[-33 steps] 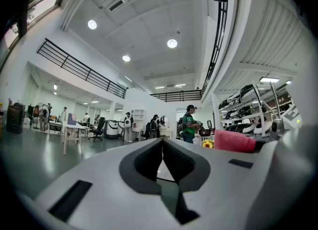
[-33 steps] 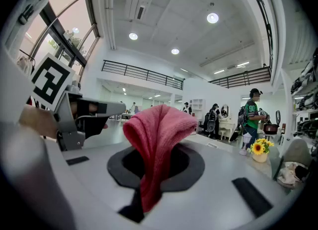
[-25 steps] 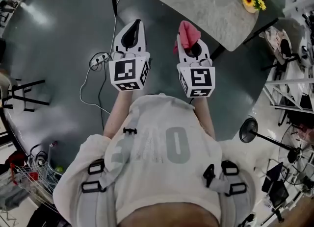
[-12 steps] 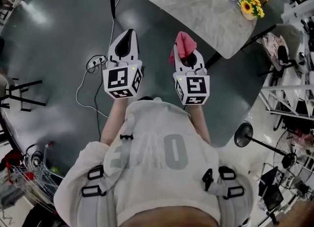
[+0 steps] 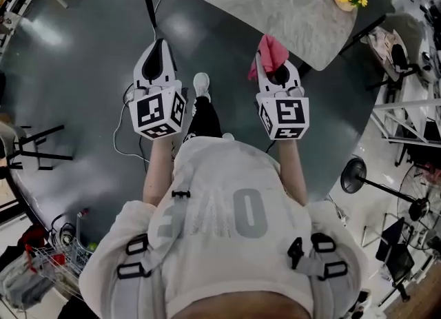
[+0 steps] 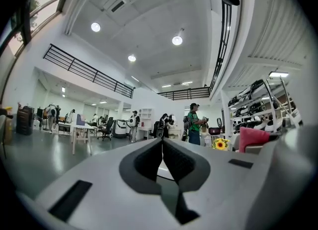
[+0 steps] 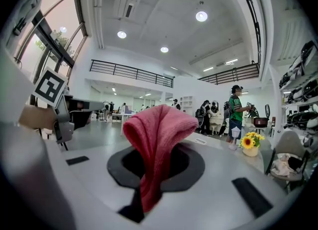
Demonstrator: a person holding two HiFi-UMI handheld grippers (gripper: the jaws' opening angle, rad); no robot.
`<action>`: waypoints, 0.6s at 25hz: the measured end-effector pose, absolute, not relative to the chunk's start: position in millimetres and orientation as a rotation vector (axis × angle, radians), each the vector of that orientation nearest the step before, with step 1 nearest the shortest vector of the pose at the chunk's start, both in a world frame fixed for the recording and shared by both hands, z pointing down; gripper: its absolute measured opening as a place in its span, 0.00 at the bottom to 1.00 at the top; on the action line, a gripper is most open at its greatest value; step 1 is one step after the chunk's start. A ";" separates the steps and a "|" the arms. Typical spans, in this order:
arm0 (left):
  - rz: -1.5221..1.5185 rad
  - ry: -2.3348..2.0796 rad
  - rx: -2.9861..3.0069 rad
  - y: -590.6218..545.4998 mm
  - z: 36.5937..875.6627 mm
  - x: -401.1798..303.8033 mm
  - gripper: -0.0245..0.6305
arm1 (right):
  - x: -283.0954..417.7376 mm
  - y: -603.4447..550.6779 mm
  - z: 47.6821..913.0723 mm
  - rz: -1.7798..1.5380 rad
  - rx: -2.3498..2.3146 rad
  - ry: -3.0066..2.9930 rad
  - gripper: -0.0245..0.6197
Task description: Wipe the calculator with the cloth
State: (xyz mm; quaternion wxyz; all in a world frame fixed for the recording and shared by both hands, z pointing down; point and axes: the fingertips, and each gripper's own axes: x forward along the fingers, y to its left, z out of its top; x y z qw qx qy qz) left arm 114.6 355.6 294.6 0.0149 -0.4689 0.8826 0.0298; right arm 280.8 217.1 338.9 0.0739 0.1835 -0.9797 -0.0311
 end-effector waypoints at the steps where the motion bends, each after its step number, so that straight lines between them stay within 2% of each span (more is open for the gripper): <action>1: 0.129 2.748 -1.463 352.4 294.5 108.9 0.07 | 278.6 212.3 337.4 -0.132 0.551 -2.937 0.12; 4: 0.258 2.752 -1.470 335.9 290.3 82.0 0.07 | 270.4 188.4 329.1 -0.257 0.603 -2.906 0.12; 11: 0.347 2.694 -1.471 292.8 261.1 21.5 0.07 | 220.1 137.2 295.3 -0.319 0.651 -2.940 0.12; 15: 0.456 2.694 -1.516 262.1 268.3 -22.5 0.07 | 175.0 112.1 290.2 -0.127 0.620 -3.043 0.12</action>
